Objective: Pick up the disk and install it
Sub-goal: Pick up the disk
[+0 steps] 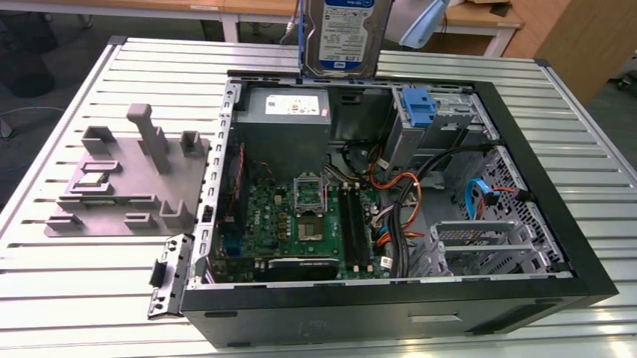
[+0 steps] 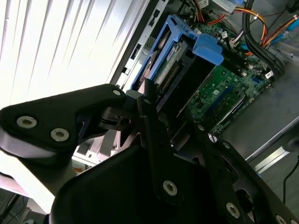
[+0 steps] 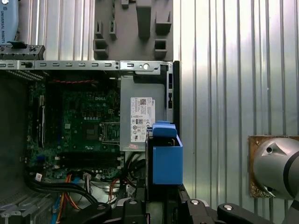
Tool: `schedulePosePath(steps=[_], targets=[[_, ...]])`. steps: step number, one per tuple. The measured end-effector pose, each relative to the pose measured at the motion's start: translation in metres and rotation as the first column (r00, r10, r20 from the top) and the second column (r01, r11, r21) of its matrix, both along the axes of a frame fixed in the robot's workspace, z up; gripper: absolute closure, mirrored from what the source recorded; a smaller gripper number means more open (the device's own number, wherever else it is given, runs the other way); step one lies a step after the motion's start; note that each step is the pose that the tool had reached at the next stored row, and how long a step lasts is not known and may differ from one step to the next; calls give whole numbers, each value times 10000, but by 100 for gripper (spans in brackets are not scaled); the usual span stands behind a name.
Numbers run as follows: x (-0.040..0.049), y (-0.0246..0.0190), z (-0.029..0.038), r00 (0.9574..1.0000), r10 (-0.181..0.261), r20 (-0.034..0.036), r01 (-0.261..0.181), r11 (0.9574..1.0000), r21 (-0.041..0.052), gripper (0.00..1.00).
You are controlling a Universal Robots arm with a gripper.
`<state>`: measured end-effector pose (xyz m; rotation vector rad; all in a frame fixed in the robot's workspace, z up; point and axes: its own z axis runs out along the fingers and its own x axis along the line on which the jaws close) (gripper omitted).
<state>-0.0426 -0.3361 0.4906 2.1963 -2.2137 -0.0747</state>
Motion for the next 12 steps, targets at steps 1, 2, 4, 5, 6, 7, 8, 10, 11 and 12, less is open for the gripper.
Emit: schedulePosePath(steps=[1,2,4,5,6,7,8,10,11,12], targets=[[23,0,0,10000,0,0,0,10000,-1,65],[45,0,-1,10000,0,-1,0,10000,-1,65],[84,-1,-3,10000,1,0,-1,10000,0,65],[95,-1,-4,10000,1,0,-1,10000,0,65],[100,0,-5,10000,0,0,0,10000,0,65],[103,0,-5,10000,0,0,0,10000,0,65],[103,0,-5,10000,-1,-1,1,10000,-1,65],[104,0,-6,10000,-1,-1,1,10000,-2,65],[104,-1,-7,10000,-1,-1,1,10000,-2,65],[104,-3,-8,10000,0,-1,0,10000,-2,65]])
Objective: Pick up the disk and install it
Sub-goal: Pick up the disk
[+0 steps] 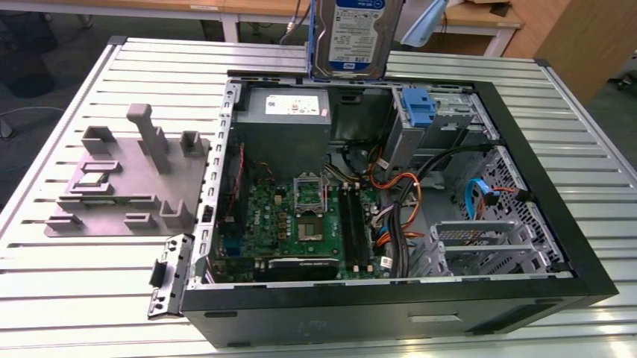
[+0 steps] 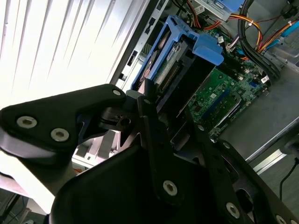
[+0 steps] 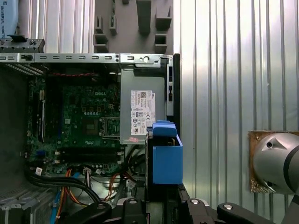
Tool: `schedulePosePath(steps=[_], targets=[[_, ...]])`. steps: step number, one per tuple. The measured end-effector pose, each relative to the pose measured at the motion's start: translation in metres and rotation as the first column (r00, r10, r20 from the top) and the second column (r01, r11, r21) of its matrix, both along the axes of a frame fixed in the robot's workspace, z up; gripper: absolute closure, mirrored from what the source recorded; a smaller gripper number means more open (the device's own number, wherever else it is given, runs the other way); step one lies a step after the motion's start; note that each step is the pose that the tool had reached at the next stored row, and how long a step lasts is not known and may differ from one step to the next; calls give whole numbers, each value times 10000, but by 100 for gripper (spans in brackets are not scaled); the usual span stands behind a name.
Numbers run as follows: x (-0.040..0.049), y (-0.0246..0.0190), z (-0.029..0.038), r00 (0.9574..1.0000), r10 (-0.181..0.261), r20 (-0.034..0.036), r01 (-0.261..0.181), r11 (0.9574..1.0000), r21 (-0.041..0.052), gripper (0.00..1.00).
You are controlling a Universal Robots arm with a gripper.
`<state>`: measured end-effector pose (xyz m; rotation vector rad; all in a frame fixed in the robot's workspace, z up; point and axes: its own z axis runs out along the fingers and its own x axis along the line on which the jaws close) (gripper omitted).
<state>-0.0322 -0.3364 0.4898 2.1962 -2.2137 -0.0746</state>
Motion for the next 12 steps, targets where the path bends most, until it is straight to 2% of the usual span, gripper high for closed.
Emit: schedulePosePath(steps=[12], targets=[[0,-56,-14,10000,0,1,0,10000,3,65]])
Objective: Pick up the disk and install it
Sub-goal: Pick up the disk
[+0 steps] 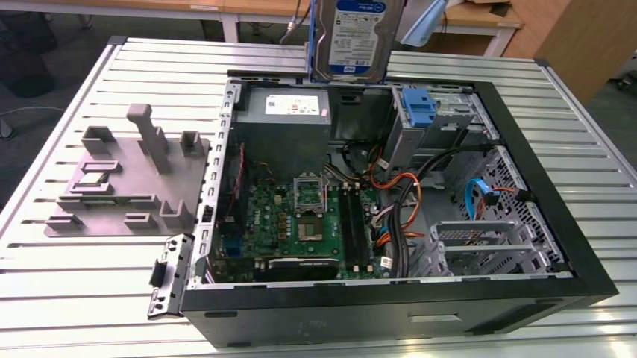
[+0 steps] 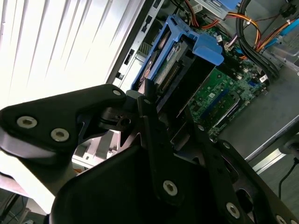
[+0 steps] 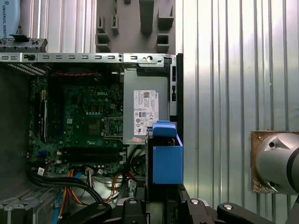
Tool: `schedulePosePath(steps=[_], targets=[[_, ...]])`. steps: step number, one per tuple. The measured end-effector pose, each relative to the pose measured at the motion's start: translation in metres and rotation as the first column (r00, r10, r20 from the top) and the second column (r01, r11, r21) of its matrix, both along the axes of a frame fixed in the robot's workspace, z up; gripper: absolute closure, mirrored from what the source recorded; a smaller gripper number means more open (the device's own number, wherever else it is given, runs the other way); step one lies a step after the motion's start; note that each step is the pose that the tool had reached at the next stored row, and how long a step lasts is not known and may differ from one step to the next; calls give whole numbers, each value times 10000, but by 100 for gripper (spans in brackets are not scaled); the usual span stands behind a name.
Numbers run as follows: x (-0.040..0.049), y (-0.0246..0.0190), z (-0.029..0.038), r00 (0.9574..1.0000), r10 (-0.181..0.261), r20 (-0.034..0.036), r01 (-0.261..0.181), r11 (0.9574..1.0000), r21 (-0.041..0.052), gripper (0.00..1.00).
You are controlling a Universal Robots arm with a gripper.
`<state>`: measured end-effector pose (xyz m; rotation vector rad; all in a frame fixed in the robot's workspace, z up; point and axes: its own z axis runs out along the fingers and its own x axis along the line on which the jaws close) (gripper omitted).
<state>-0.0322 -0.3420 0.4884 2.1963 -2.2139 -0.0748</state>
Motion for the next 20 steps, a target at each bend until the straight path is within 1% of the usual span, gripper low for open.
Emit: schedulePosePath(steps=[20], targets=[[2,-101,-34,10000,1,0,-1,10000,13,65]])
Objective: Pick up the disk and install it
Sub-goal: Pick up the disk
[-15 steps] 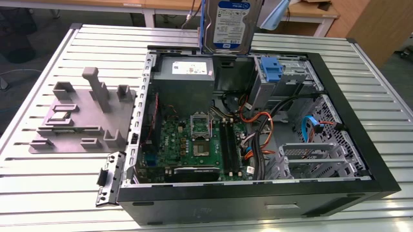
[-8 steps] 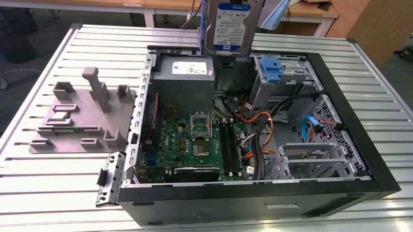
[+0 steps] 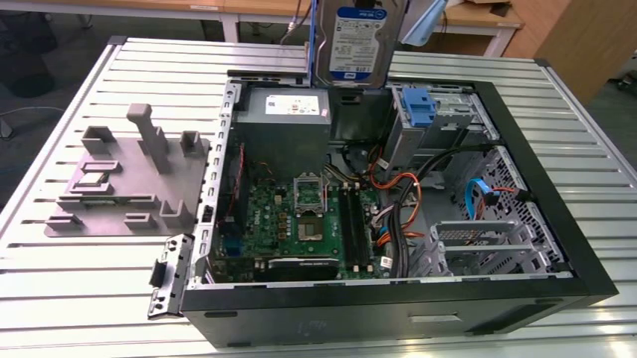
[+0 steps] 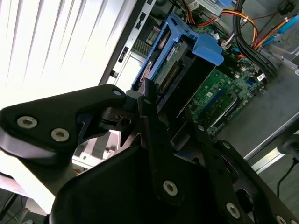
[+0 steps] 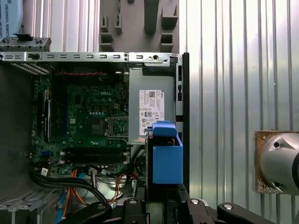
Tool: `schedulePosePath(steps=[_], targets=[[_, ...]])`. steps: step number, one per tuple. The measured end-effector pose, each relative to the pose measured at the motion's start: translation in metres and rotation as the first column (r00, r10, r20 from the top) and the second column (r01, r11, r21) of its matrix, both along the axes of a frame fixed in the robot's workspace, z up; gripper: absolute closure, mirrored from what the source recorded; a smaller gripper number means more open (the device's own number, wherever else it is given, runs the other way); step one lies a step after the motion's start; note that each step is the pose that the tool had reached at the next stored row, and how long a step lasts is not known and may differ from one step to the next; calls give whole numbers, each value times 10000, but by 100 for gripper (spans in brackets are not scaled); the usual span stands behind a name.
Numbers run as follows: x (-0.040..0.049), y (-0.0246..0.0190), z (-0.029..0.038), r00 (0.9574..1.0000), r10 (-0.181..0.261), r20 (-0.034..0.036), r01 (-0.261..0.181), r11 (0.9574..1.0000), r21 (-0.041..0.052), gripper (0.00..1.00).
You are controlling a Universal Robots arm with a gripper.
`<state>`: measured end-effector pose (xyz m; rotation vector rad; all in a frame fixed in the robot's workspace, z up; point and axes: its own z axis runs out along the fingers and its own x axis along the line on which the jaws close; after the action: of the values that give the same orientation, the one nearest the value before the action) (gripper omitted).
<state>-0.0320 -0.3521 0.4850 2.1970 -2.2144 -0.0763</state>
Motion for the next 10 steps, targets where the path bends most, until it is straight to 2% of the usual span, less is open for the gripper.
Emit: schedulePosePath(steps=[10], targets=[[7,-23,-13,10000,-1,-1,1,10000,-2,65]])
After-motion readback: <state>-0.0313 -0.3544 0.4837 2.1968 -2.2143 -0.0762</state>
